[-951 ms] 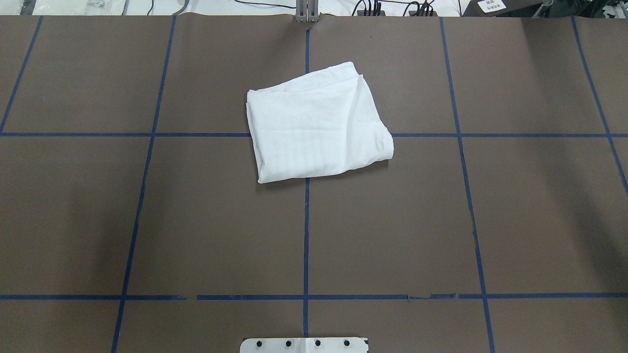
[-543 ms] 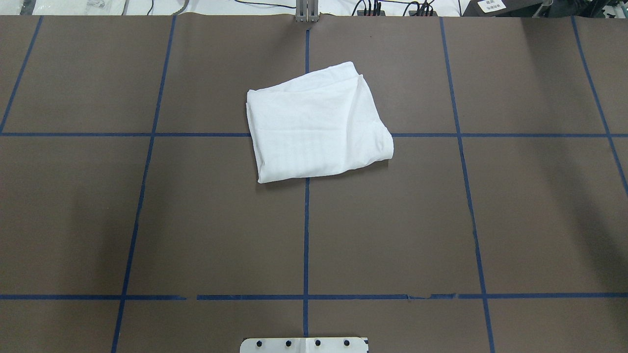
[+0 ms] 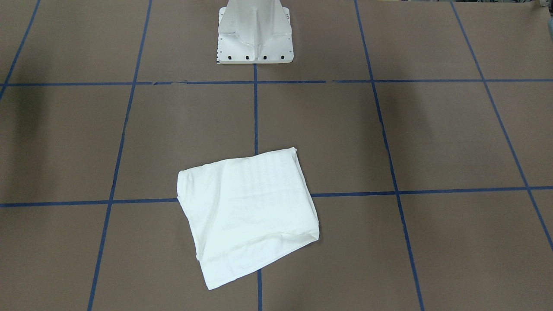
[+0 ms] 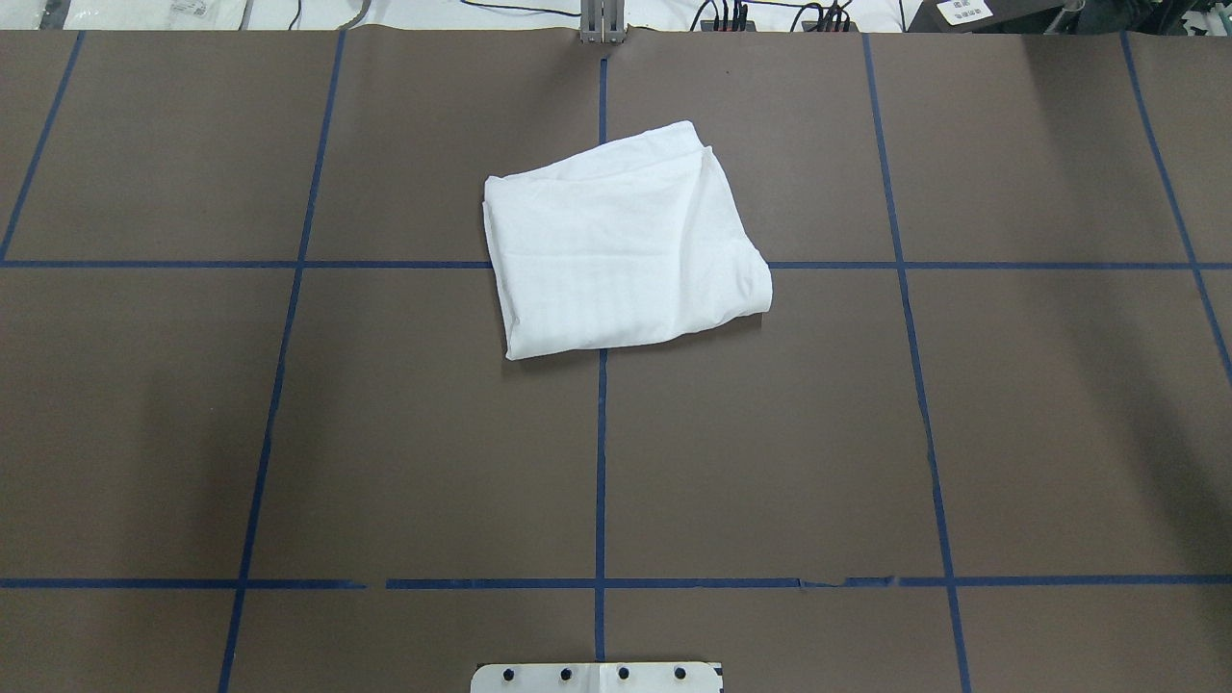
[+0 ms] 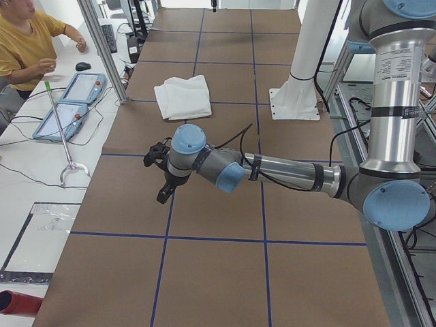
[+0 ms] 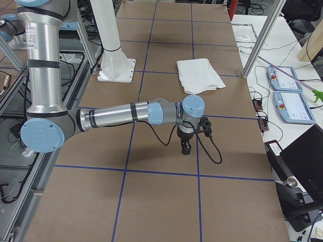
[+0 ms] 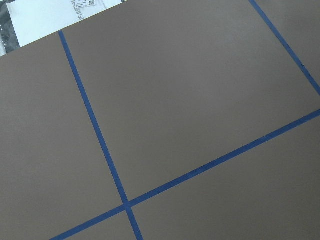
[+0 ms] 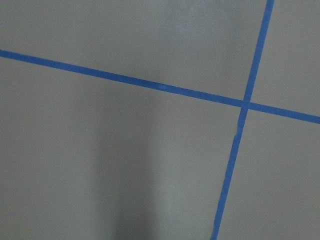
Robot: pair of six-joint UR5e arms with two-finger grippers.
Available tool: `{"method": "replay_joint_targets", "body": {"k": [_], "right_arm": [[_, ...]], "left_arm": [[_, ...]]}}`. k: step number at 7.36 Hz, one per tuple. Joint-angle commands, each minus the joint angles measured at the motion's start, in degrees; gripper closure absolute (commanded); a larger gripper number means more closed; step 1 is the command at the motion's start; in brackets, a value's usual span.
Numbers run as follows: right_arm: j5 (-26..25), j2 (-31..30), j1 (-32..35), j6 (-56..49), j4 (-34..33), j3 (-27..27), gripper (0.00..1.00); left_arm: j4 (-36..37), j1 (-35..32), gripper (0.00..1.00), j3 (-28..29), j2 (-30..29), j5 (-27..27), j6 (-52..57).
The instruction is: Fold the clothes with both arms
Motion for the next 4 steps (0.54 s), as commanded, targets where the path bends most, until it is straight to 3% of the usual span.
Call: {"method": "replay_joint_targets", "body": {"k": [1, 4], "right_arm": [[0.21, 0.04, -0.01, 0.03, 0.02, -0.22, 0.00], [0.12, -0.04, -0.01, -0.06, 0.02, -0.40, 0.00]], "left_arm": [[0.08, -0.17, 0.00, -0.16, -0.04, -0.14, -0.01], [0.08, -0.34, 0.00, -0.52, 0.05, 0.48, -0.01]]}}
